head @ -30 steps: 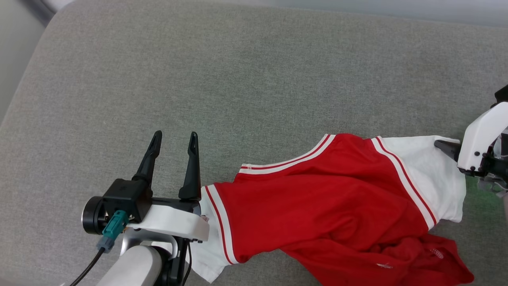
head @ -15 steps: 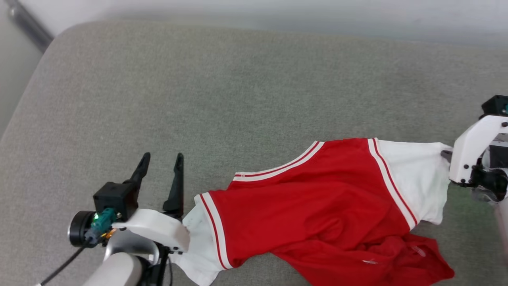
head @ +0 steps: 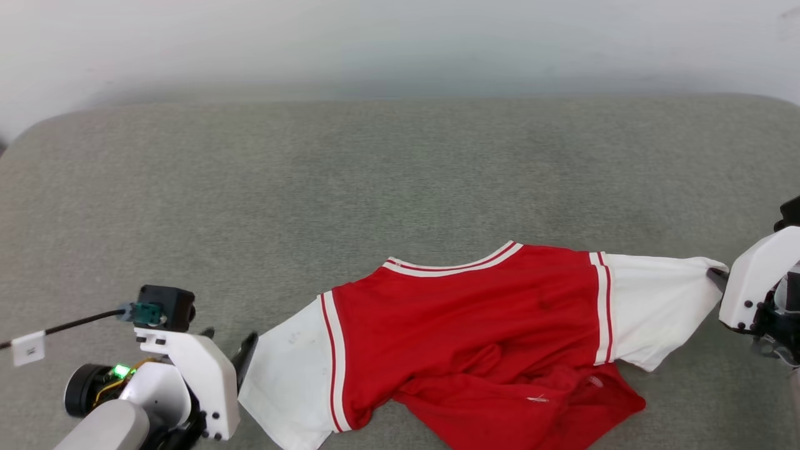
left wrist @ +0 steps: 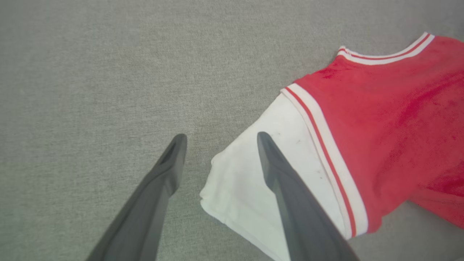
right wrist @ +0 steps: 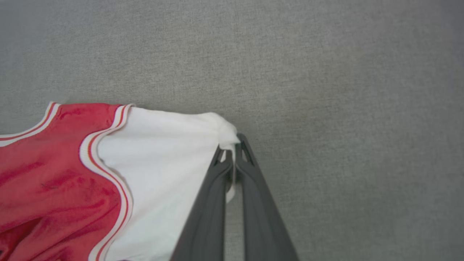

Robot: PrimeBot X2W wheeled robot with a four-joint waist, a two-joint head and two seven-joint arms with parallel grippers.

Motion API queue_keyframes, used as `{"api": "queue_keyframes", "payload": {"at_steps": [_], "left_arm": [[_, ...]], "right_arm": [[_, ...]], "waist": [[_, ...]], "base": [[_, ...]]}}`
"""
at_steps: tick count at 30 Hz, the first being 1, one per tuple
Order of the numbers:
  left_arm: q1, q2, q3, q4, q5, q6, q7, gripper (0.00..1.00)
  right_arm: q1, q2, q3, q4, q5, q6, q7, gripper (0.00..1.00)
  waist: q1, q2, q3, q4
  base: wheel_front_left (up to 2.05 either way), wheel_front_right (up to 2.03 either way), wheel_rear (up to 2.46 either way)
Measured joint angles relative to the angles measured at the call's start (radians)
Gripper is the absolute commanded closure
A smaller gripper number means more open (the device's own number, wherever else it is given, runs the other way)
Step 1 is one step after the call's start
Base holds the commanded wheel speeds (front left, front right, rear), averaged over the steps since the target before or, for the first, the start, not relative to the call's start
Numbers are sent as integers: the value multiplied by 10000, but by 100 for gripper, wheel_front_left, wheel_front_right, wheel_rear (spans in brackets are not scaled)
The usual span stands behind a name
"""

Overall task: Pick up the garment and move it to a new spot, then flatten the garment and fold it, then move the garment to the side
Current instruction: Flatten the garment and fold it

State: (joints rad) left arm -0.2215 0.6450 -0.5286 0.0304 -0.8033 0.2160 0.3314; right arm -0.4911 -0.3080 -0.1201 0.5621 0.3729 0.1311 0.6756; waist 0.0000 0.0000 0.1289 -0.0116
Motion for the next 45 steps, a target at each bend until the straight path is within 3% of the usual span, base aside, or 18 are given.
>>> {"api": "queue_keyframes", "payload": {"at_steps": [4, 14, 15, 17, 18, 24, 33, 37, 45], "left_arm": [[-3, 403, -230, 148, -441, -17, 1457, 0], [-314, 332, -558, 1011, -1045, -136, 2934, 0], [-389, 303, -581, 1116, -1114, -188, 3049, 16], [-523, 234, -637, 1317, -1204, -320, 3185, 96], [-558, 176, -646, 1407, -1256, -403, 3195, 100], [-700, -138, -606, 1910, -1026, -654, 2282, 100], [-1902, -437, -67, 1965, -159, -385, 397, 100], [-3325, -934, 157, 2441, 178, -313, -234, 100], [-6293, -1881, 337, 4529, 568, -855, -1312, 100]], "right_arm": [[269, 276, -119, -514, 33, 0, 128, 100], [492, 635, -79, -1185, 217, 0, 217, 100], [496, 644, -52, -1208, 228, 0, 217, 100], [500, 646, 27, -1260, 265, -2, 203, 100], [505, 642, 75, -1292, 290, -2, 188, 100], [617, 527, 439, -1490, 410, -2, -123, 100], [444, 278, 943, -1705, 180, 0, -1421, 100], [-468, 209, 1080, -1450, -46, 0, -2382, 100], [-2864, 113, 1289, -397, -495, -2, -3822, 100]], "waist": [[0, 0, 76, -376], [0, 0, 703, -727], [-1, 0, 728, -742], [-1, 0, 751, -760], [-1, 0, 748, -761], [0, 0, 521, -686], [0, 0, -163, -412], [0, 0, -346, -243], [1, 0, -77, -180]], "base": [[0, 0, 0], [0, 0, 0], [0, 0, 0], [0, 0, 0], [0, 0, 0], [0, 0, 0], [0, 0, 0], [0, 0, 0], [0, 0, 0]]}}
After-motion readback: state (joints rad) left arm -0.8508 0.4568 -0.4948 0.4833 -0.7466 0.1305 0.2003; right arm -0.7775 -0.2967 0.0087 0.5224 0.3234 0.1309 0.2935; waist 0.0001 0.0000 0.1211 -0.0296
